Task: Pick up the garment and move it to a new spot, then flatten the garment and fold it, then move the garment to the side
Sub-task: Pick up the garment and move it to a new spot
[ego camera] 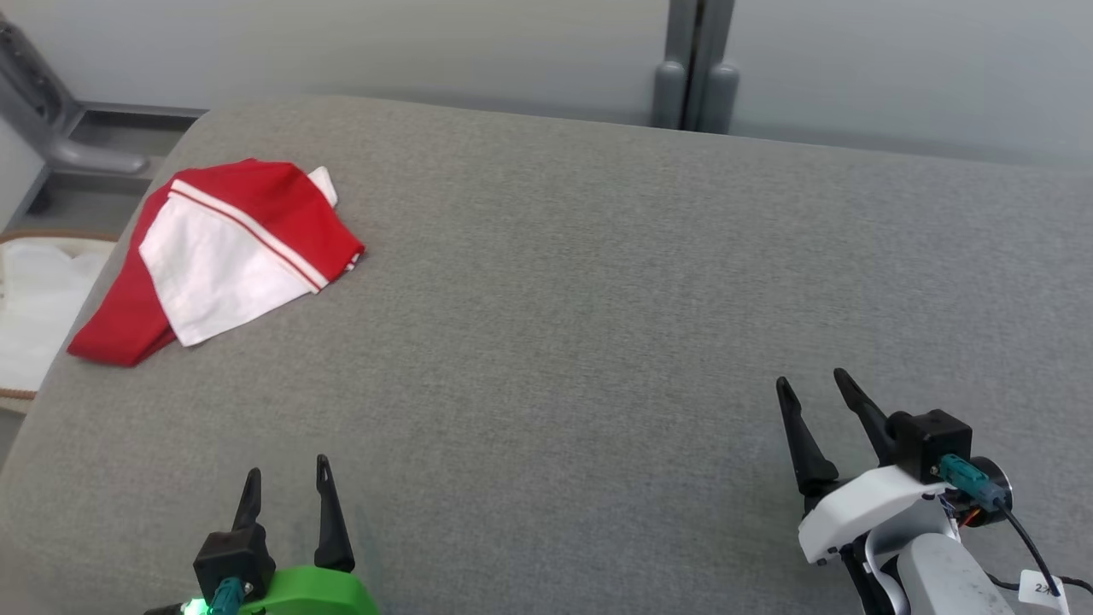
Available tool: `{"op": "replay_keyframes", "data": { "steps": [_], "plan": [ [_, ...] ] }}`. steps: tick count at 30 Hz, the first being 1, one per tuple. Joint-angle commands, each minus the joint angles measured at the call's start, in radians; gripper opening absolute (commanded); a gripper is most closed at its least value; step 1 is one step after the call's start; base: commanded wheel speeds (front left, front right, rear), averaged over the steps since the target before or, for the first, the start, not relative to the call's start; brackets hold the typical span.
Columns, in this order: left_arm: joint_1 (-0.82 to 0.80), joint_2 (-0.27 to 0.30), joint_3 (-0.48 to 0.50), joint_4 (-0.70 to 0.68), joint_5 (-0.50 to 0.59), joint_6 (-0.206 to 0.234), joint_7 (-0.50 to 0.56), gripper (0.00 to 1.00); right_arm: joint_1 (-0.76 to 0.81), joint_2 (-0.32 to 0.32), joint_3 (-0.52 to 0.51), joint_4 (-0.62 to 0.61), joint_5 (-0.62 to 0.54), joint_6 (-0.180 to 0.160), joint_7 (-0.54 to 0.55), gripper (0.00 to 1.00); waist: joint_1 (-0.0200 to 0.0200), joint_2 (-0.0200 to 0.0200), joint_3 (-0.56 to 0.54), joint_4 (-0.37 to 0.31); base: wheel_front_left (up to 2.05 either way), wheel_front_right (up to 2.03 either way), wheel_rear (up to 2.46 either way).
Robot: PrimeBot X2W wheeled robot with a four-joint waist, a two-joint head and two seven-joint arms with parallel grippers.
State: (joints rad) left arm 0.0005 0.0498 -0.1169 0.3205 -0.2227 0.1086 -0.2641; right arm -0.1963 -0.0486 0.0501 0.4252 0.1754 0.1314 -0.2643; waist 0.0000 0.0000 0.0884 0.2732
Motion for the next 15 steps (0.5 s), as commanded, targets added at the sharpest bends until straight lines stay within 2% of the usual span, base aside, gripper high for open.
{"op": "replay_keyframes", "data": {
  "steps": [1,8,15],
  "plan": [
    [0.014,0.003,0.003,0.0,-0.006,0.006,0.0,1.0,-0.003,-0.005,-0.001,0.002,0.0,-0.002,0.0,1.0,0.0,0.0,0.022,0.118,0.0,0.0,0.0],
    [0.031,0.002,0.025,-0.005,-0.026,0.021,0.0,1.0,0.003,-0.005,0.013,0.007,0.003,-0.002,0.0,1.0,0.0,0.0,0.028,0.202,0.0,0.0,0.0],
    [0.027,0.002,0.043,-0.01,-0.042,0.017,0.0,1.0,-0.009,-0.005,0.028,0.003,-0.002,-0.002,0.0,1.0,0.0,0.0,0.042,0.212,0.0,0.0,0.0]
  ]
}}
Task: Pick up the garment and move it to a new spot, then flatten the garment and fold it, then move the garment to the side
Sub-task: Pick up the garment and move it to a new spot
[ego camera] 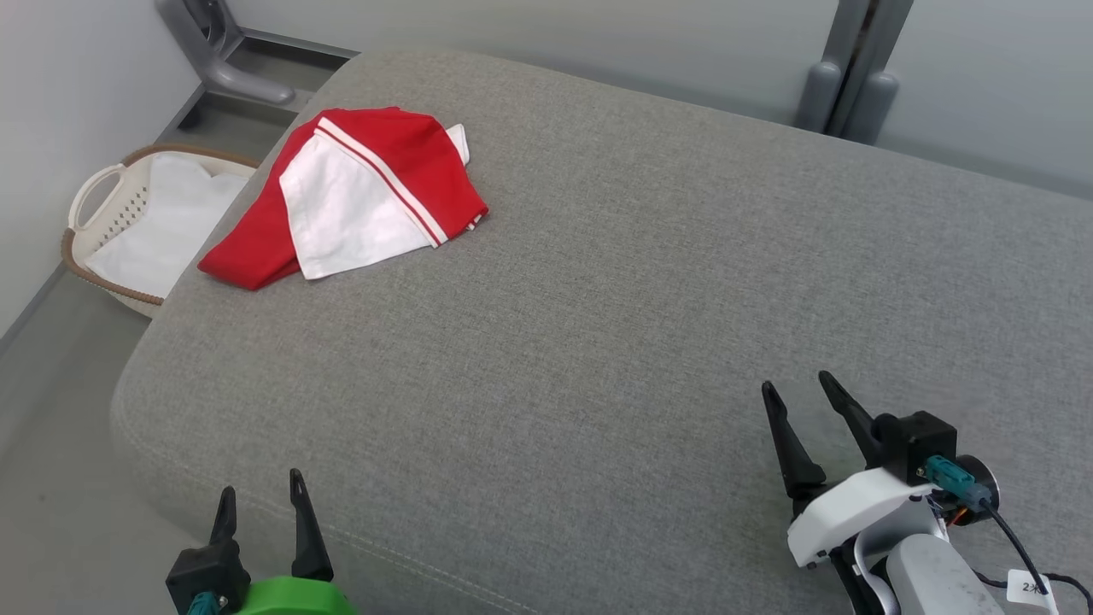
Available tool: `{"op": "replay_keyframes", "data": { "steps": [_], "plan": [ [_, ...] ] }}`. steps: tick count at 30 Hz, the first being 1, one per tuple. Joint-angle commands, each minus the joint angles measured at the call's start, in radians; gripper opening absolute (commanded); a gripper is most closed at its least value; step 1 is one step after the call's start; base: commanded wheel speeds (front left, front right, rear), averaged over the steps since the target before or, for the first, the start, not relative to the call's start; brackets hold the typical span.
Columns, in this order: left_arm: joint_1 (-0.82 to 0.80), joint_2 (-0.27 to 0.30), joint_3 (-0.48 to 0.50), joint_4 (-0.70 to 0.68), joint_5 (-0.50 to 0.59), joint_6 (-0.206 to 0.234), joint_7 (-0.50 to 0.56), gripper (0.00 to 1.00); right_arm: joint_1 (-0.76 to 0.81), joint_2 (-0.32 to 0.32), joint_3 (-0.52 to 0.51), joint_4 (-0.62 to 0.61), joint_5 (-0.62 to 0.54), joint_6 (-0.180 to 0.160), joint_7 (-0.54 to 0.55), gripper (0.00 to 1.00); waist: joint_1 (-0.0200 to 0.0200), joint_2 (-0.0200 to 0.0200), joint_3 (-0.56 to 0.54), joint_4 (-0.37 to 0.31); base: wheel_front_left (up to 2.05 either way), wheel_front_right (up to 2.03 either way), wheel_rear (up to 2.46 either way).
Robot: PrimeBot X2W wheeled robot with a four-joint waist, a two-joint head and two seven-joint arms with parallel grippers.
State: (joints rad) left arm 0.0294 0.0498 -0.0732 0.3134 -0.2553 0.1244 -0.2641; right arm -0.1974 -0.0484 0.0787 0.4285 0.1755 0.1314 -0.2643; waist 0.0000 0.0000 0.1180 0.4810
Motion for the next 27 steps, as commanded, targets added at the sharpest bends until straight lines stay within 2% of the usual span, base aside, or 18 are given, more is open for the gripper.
{"op": "replay_keyframes", "data": {
  "steps": [1,7,13,18,20,27],
  "plan": [
    [-0.008,0.002,0.001,-0.002,-0.013,0.0,0.0,1.0,-0.012,-0.005,0.003,-0.001,-0.004,-0.002,0.0,1.0,0.0,0.0,0.017,-0.001,0.0,0.0,0.0],
    [-0.087,0.002,0.011,0.015,-0.049,-0.027,0.0,1.0,-0.036,-0.006,0.006,-0.015,-0.028,-0.002,0.0,1.0,0.0,0.0,0.071,-0.044,0.0,0.0,0.0],
    [-0.253,0.003,0.06,0.072,-0.056,-0.056,0.0,1.0,-0.084,-0.036,0.018,-0.044,-0.044,-0.002,0.0,1.0,0.0,0.0,0.162,-0.097,0.0,0.0,0.0],
    [-0.423,0.009,0.12,0.167,0.001,-0.08,0.0,1.0,-0.133,-0.067,0.043,-0.08,-0.043,-0.002,0.0,1.0,0.0,0.0,0.249,-0.145,0.0,0.0,0.0],
    [-0.481,0.011,0.138,0.202,0.019,-0.076,0.0,1.0,-0.152,-0.076,0.048,-0.094,-0.042,-0.002,0.0,1.0,0.0,0.0,0.279,-0.165,0.0,0.0,0.0],
    [-0.671,0.067,0.198,0.384,0.04,-0.074,0.0,1.0,-0.207,-0.105,0.065,-0.143,-0.027,-0.002,0.0,1.0,0.0,0.0,0.373,-0.23,0.0,0.0,0.0]
  ]
}}
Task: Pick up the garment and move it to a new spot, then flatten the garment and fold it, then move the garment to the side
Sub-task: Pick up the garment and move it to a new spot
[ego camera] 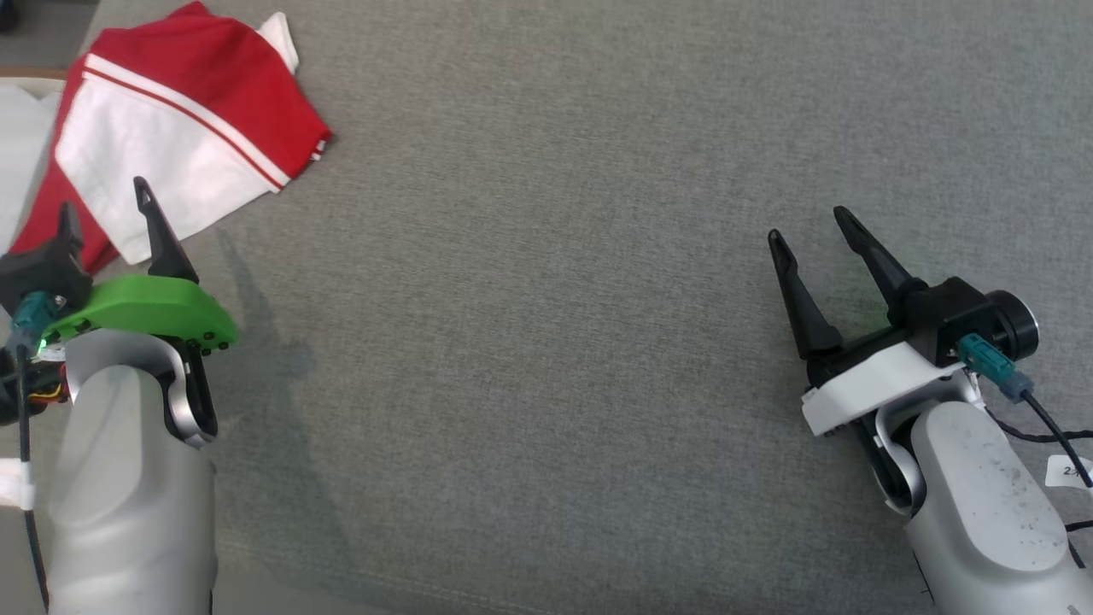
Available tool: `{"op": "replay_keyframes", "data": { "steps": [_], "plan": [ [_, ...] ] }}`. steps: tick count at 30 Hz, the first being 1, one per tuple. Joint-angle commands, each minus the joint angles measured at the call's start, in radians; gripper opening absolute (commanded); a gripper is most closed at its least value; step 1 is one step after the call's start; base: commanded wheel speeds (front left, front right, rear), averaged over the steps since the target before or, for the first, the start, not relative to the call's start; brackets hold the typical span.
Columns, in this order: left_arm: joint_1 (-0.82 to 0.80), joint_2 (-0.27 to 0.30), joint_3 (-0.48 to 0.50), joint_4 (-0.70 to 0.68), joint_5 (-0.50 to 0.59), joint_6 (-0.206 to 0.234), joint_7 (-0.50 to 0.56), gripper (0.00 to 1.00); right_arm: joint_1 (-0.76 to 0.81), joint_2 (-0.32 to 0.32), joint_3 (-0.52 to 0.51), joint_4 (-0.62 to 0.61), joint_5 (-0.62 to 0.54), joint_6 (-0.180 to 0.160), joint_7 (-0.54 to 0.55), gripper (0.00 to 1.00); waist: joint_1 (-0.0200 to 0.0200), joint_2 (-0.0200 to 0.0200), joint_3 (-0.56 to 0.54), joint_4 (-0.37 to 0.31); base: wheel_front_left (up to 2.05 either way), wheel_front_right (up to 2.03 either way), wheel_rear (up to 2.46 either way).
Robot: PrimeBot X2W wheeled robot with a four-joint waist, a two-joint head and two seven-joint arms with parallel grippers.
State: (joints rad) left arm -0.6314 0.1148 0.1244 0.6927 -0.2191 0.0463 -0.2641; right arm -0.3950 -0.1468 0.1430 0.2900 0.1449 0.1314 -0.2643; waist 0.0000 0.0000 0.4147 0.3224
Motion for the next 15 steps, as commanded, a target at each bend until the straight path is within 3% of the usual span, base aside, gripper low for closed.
{"op": "replay_keyframes", "data": {
  "steps": [1,6,14,15],
  "plan": [
    [-0.037,0.016,0.007,0.037,0.004,0.001,0.0,1.0,-0.016,-0.01,0.003,-0.013,0.005,-0.002,0.0,1.0,0.0,0.0,0.09,-0.082,0.0,0.0,0.0],
    [-0.148,0.067,0.034,0.187,-0.011,0.006,0.0,1.0,-0.035,-0.024,0.008,-0.045,0.008,-0.002,0.0,1.0,0.0,0.0,0.139,-0.121,0.0,0.0,0.0],
    [-0.251,0.121,0.054,0.417,-0.038,0.035,0.099,1.0,-0.044,-0.024,0.002,-0.074,0.01,-0.002,0.0,1.0,0.0,0.0,0.174,-0.172,0.0,0.0,0.0],
    [-0.254,0.121,0.052,0.432,-0.042,0.028,0.102,0.56,-0.044,-0.022,0.0,-0.074,0.011,-0.002,0.0,1.0,0.0,0.0,0.174,-0.175,0.0,0.0,0.0]
  ]
}}
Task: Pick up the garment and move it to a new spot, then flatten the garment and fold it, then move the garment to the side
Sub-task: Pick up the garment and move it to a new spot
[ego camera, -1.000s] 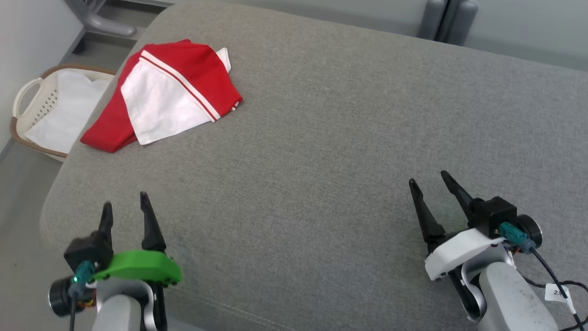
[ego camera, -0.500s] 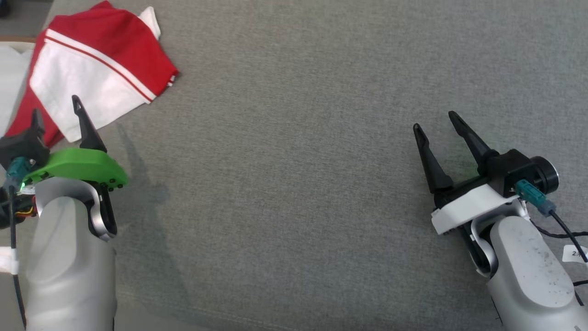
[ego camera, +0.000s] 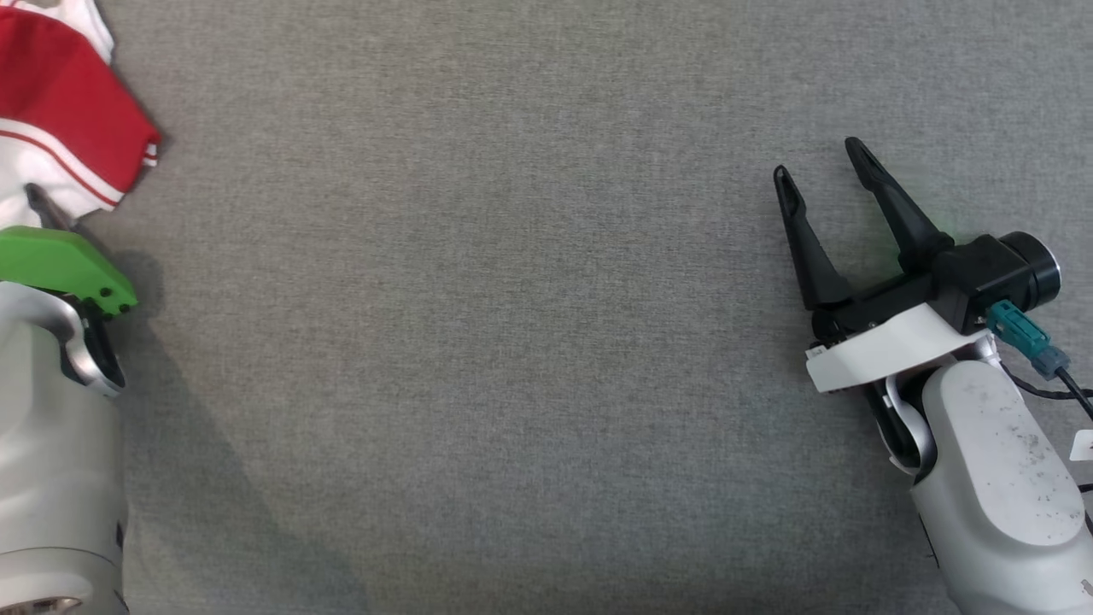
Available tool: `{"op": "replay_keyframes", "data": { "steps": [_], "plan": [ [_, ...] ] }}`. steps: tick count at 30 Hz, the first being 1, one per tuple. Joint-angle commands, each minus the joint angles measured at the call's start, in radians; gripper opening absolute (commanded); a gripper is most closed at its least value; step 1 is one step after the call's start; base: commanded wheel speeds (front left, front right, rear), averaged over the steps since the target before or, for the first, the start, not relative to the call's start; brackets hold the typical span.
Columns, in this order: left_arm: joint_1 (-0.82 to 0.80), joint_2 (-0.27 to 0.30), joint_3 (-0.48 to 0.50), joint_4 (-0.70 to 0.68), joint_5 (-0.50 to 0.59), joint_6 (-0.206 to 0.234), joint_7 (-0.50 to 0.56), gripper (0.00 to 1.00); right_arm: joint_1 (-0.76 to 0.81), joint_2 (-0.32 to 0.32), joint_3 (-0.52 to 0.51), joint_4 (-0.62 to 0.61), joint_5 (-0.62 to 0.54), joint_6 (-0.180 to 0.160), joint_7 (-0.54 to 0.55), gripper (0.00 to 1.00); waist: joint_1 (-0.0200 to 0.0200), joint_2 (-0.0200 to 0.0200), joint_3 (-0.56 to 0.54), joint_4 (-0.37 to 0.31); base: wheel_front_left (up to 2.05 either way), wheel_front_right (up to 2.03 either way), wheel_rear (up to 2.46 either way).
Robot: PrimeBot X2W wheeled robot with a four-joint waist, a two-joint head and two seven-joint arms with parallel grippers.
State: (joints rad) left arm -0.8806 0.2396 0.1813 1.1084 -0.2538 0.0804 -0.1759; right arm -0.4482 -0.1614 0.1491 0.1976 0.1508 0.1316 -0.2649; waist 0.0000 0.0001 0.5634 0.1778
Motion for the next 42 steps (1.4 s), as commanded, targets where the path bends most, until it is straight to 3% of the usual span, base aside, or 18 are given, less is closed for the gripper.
{"op": "replay_keyframes", "data": {
  "steps": [1,7,13,19,26,33,36,42],
  "plan": [
    [-0.005,-0.007,-0.01,0.032,-0.007,-0.019,0.011,0.0,0.012,-0.006,-0.007,0.019,0.005,-0.002,0.001,1.0,0.0,-0.0001,0.023,-0.033,0.0,0.0,0.0],
    [-0.027,-0.011,-0.045,0.048,0.017,-0.049,-0.056,0.0,0.036,0.004,-0.025,0.042,0.007,-0.002,0.002,1.0,0.0,-0.0001,-0.017,-0.031,0.0,0.0,0.0],
    [-0.067,0.008,-0.09,-0.104,0.065,-0.088,-0.091,0.0,0.045,0.032,-0.03,0.055,0.006,-0.002,0.001,1.0,0.0,-0.0001,-0.087,-0.027,0.0,0.0,0.0],
    [-0.016,-0.049,-0.142,-0.37,0.112,-0.134,-0.09,0.0,0.063,0.06,-0.031,0.07,0.01,-0.002,0.001,1.0,0.0,-0.0001,-0.162,-0.049,0.0,0.0,0.0],
    [0.047,-0.139,-0.237,-0.527,0.118,-0.178,-0.089,0.0,0.097,0.089,-0.027,0.087,0.019,-0.002,0.001,1.0,0.0,-0.0001,-0.238,-0.117,0.0,0.0,0.0],
    [0.129,-0.184,-0.409,-0.535,0.069,-0.201,-0.09,0.0,0.119,0.104,-0.011,0.106,0.03,-0.002,0.001,1.0,0.0,-0.0001,-0.289,-0.225,0.0,0.0,0.0],
    [0.171,-0.187,-0.51,-0.537,-0.015,-0.204,-0.09,0.0,0.125,0.108,-0.001,0.112,0.033,-0.002,0.001,1.0,0.0,-0.0001,-0.302,-0.271,0.0,0.0,0.0],
    [0.245,-0.186,-0.705,-0.55,-0.134,-0.142,-0.09,0.0,0.143,0.109,0.016,0.125,0.05,-0.002,0.001,1.0,0.0,-0.0001,-0.323,-0.337,0.0,0.0,0.0]
  ]
}}
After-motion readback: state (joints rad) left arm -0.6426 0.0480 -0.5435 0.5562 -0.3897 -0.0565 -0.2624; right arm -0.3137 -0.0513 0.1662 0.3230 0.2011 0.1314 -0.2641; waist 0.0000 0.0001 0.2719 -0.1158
